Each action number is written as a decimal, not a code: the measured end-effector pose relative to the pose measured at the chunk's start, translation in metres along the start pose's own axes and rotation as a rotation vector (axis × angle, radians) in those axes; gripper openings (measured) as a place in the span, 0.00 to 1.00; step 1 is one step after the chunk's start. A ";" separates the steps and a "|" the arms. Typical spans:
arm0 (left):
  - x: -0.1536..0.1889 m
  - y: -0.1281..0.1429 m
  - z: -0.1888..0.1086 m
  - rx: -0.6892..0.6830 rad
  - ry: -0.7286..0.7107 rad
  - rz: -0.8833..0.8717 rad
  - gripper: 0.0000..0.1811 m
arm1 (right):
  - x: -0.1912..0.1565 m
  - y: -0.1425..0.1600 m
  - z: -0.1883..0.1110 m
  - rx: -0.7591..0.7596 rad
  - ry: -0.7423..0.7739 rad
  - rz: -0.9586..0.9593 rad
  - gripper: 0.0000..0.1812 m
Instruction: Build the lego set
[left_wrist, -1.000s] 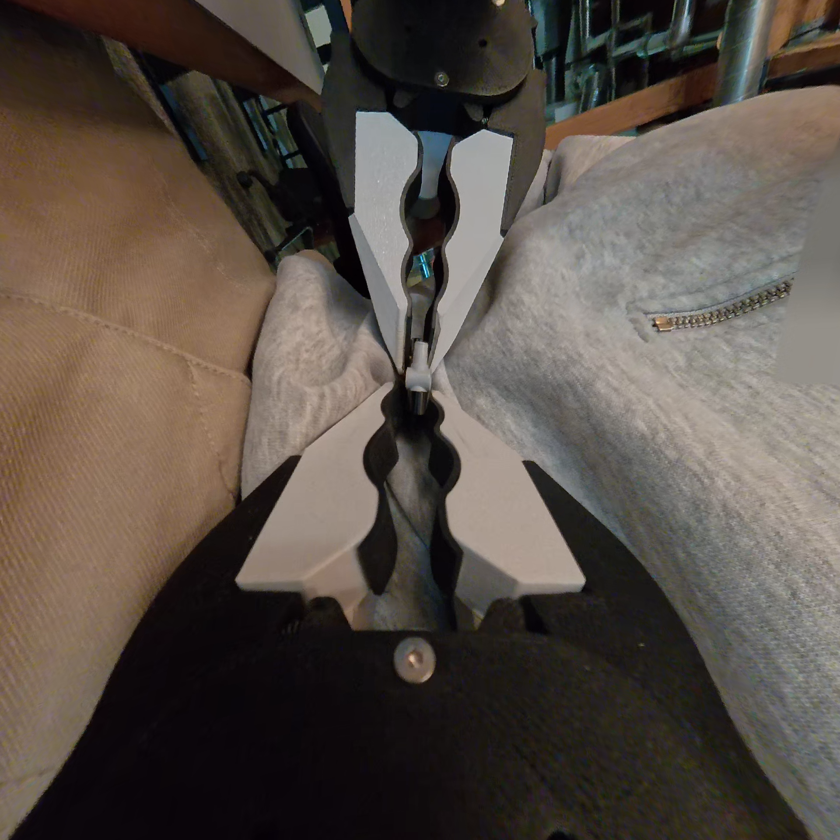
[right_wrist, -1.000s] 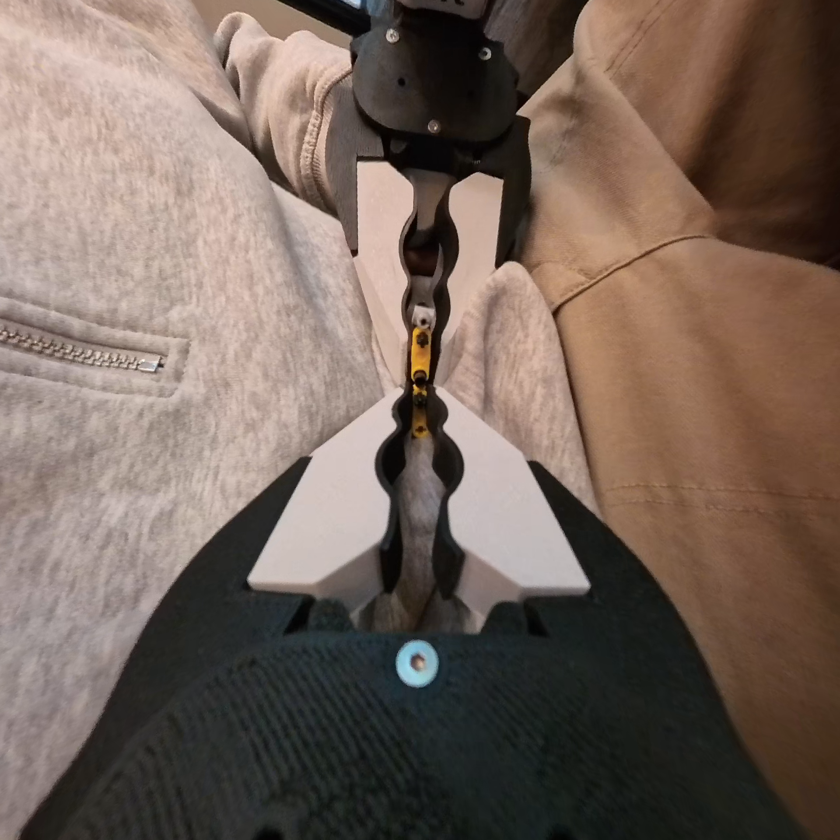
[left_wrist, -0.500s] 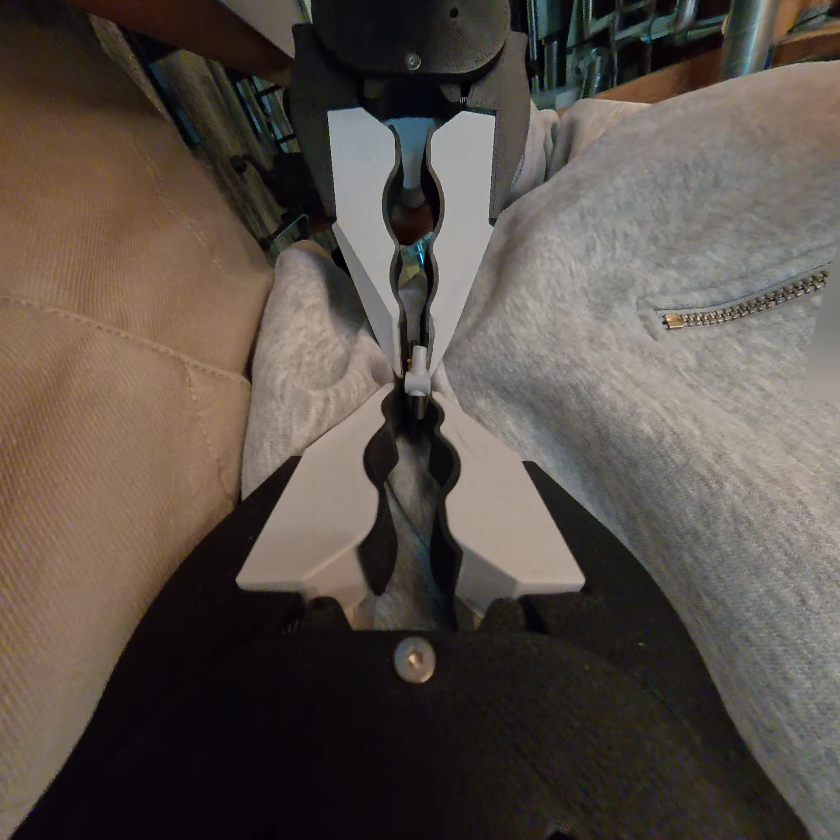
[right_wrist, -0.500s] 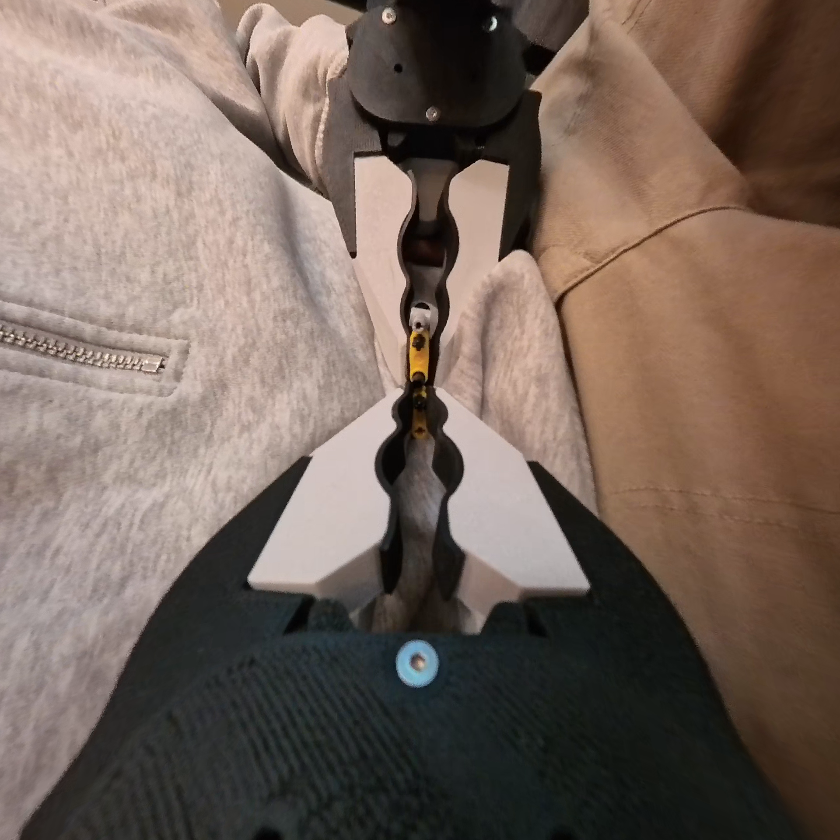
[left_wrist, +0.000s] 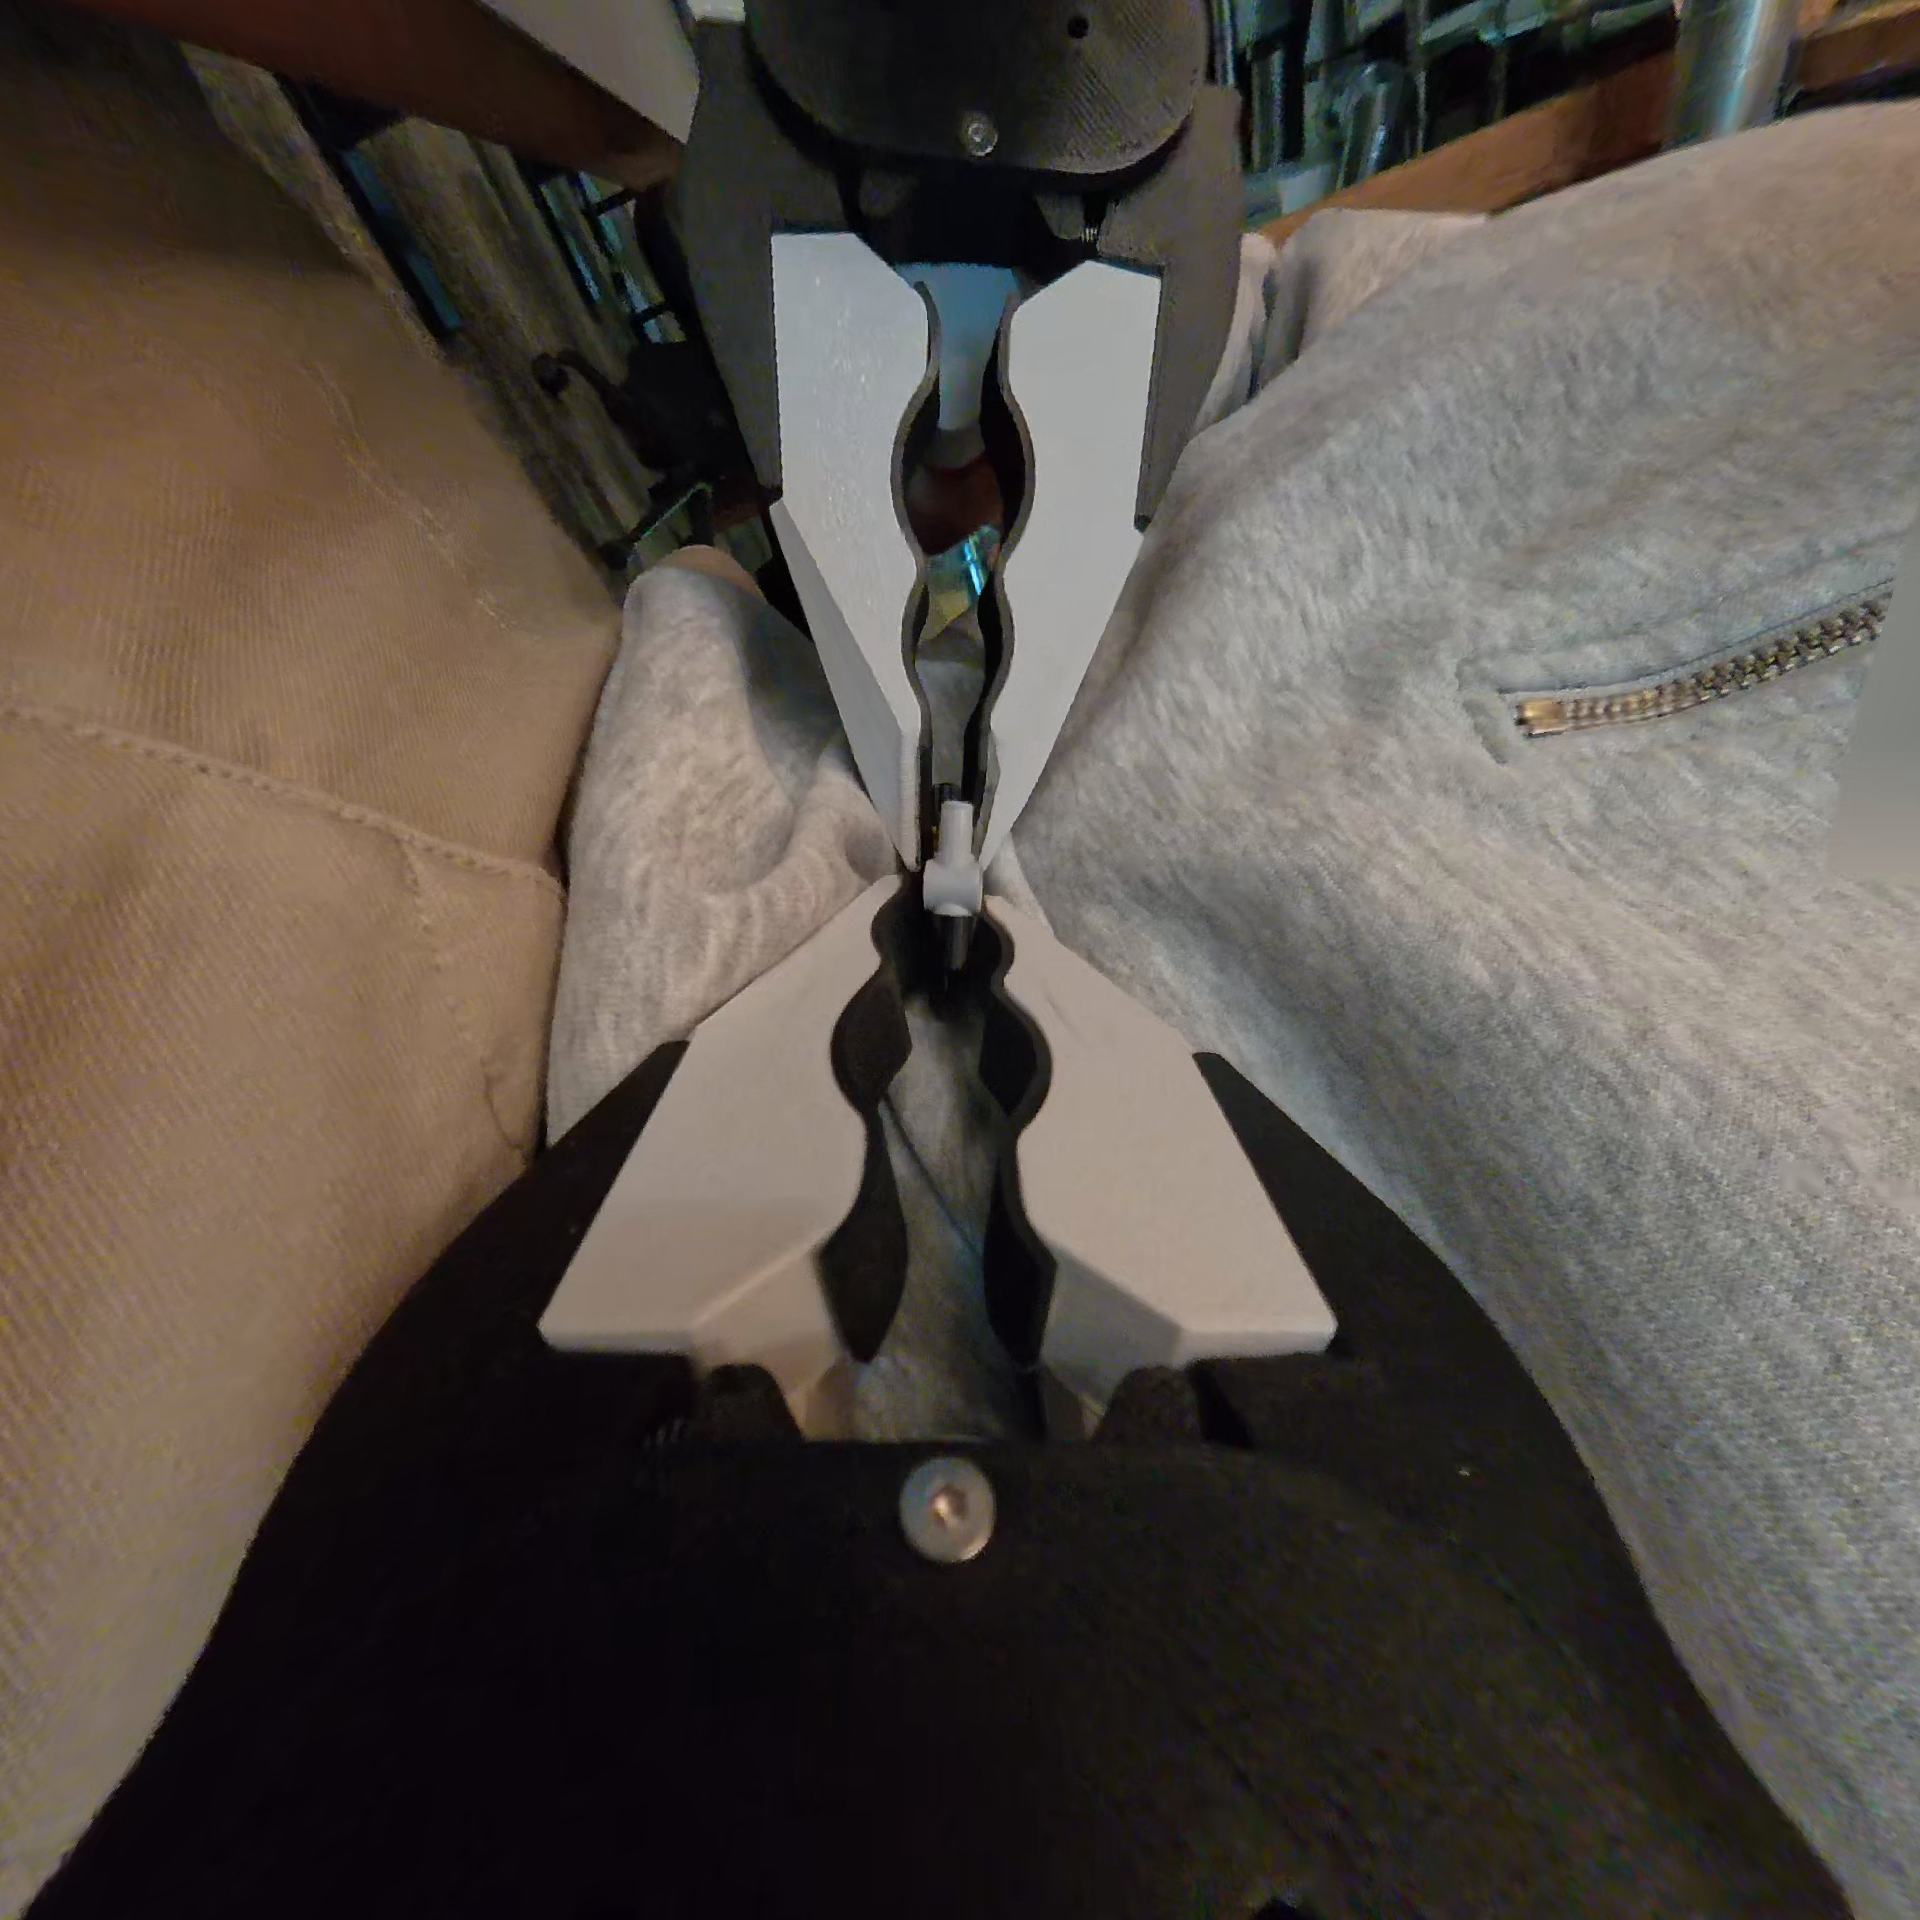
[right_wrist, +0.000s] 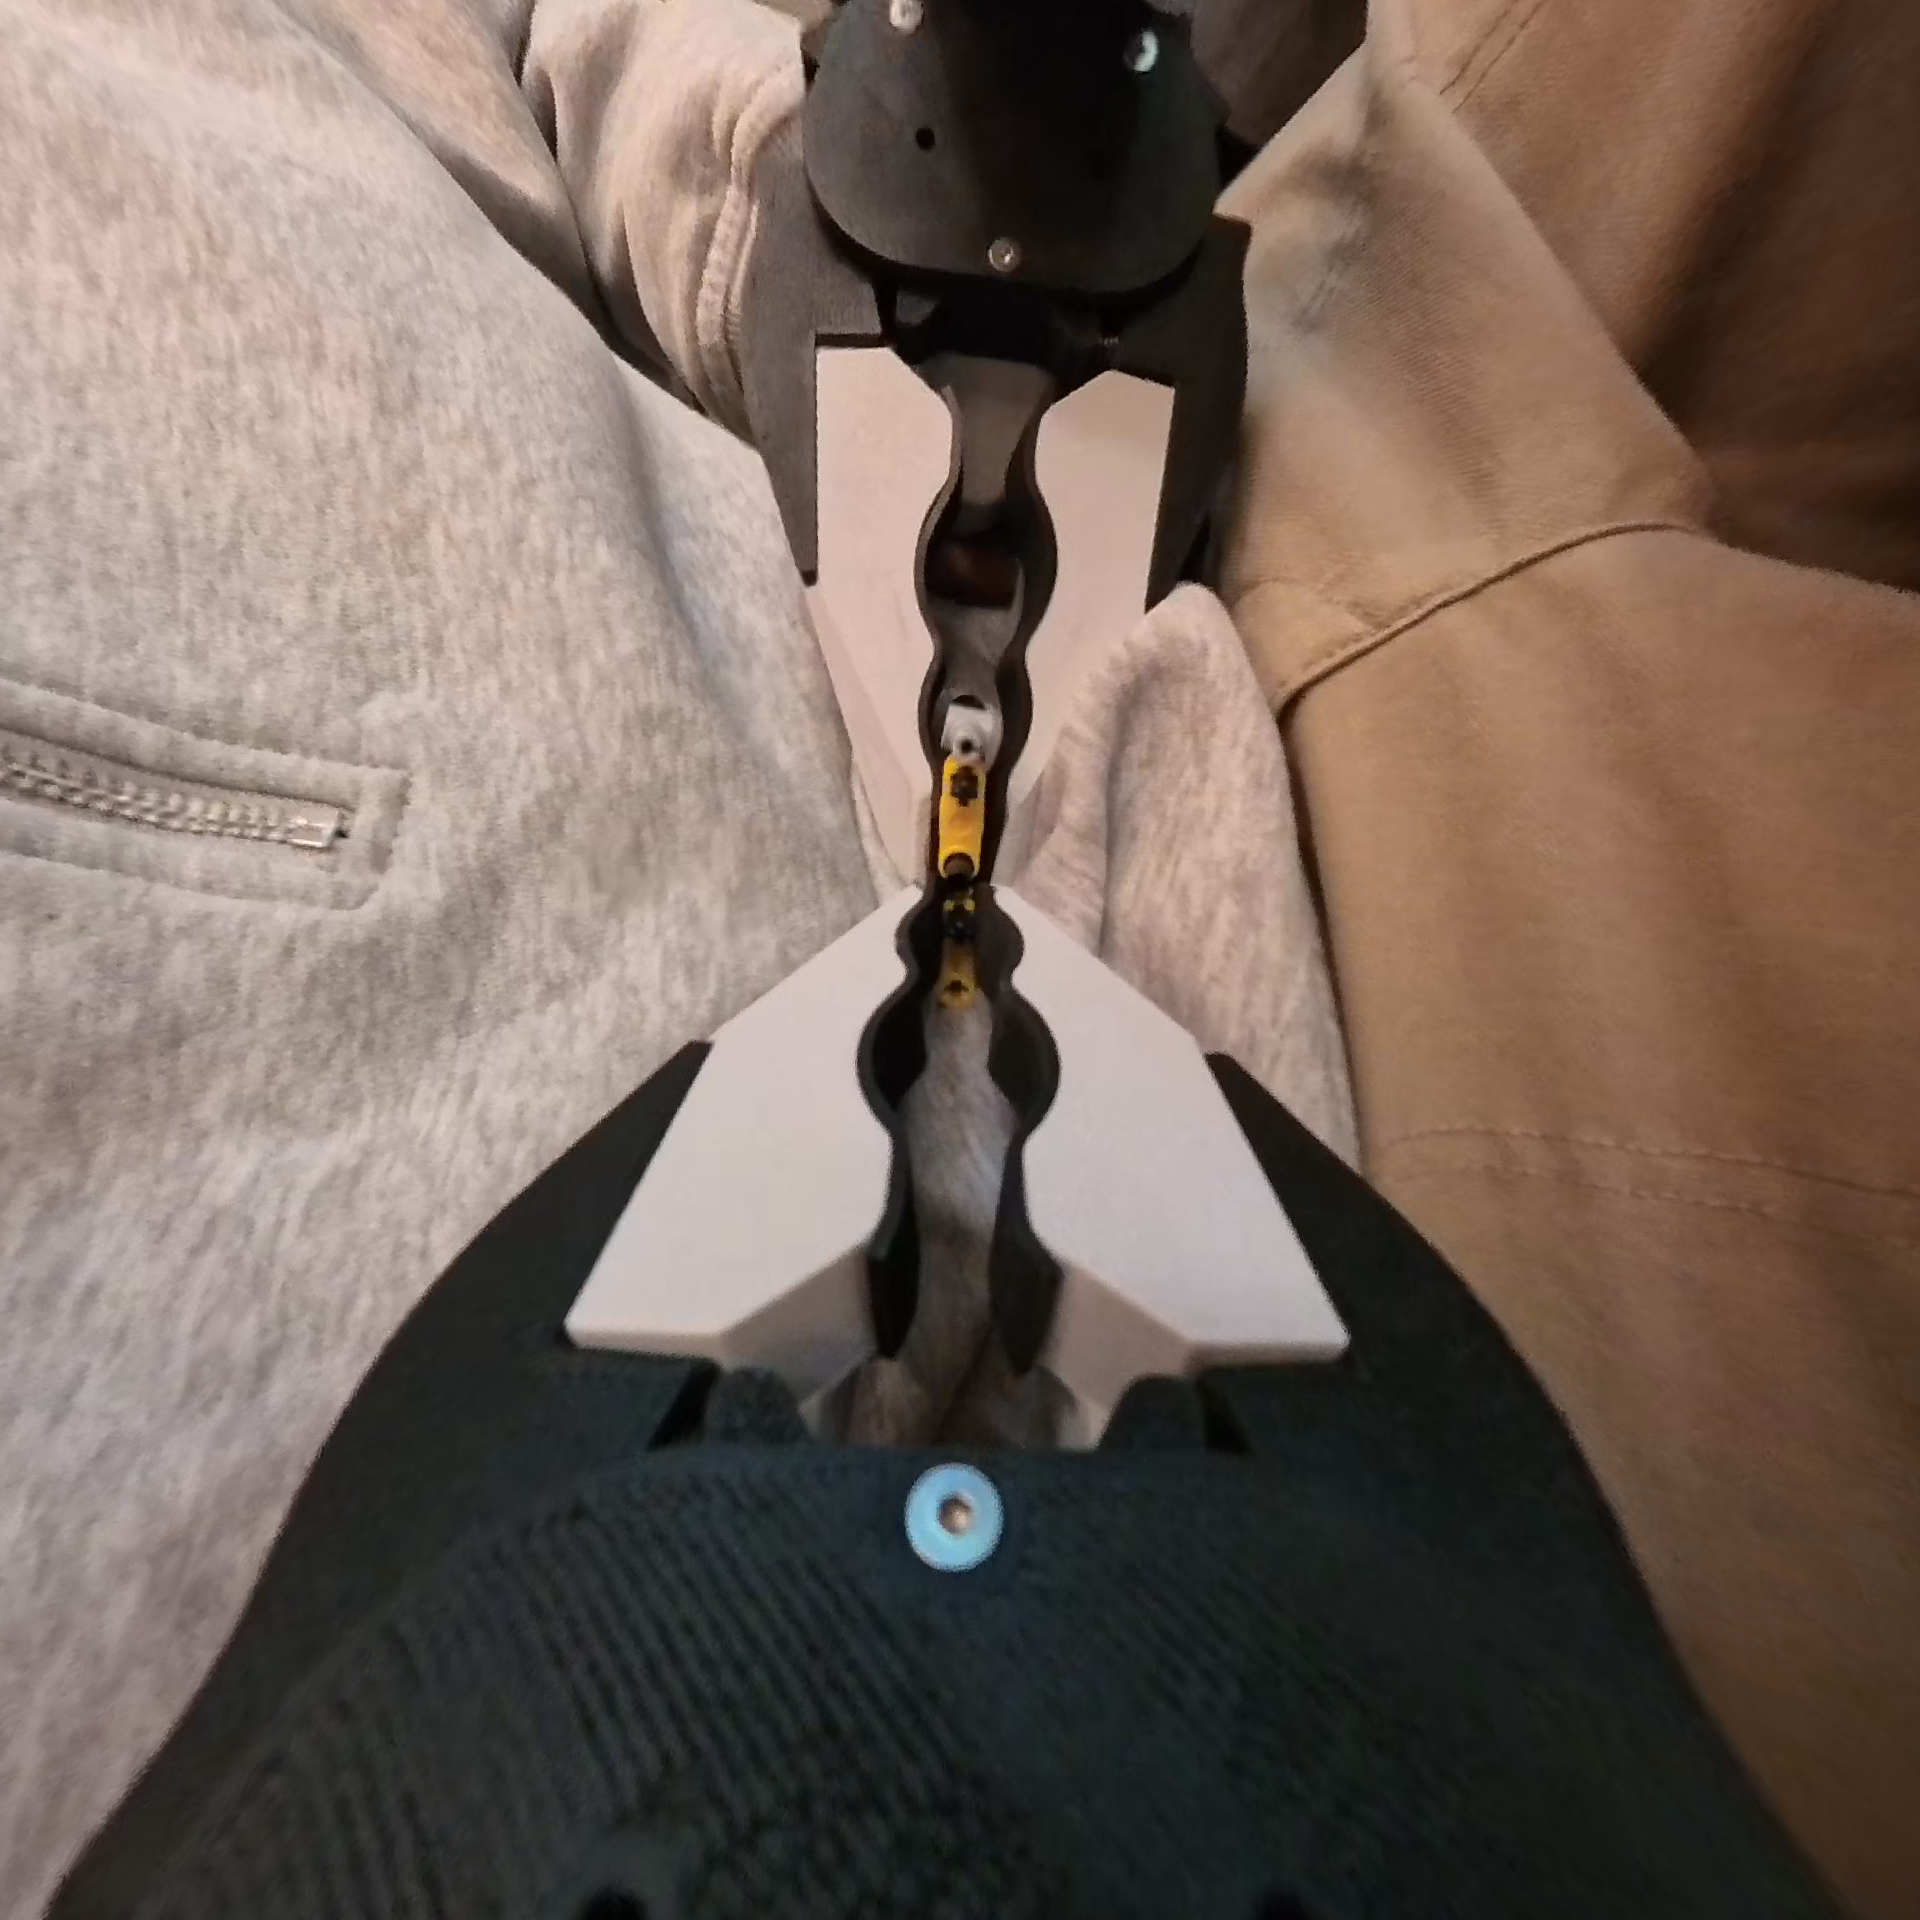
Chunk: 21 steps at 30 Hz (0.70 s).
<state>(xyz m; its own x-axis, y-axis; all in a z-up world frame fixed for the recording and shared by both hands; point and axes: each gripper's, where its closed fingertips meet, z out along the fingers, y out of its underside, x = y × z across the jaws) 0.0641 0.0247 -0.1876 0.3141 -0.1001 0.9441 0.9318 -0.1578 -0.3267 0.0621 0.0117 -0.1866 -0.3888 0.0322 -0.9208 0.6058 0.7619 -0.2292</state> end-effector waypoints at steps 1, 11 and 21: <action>0.002 -0.004 -0.002 0.029 0.007 -0.005 0.03 | -0.001 -0.004 -0.003 0.034 -0.009 0.009 0.02; 0.004 -0.022 -0.018 0.158 -0.016 -0.025 0.03 | 0.001 -0.014 -0.012 0.320 0.012 0.011 0.02; 0.002 -0.019 -0.020 0.077 -0.125 0.039 0.06 | 0.000 -0.022 -0.012 0.344 0.081 -0.074 0.02</action>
<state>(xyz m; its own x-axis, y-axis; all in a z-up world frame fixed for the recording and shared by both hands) 0.0435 0.0076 -0.1804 0.3660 0.0189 0.9304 0.9282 -0.0800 -0.3635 0.0406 0.0026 -0.1778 -0.4857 0.0471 -0.8728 0.7669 0.5020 -0.3997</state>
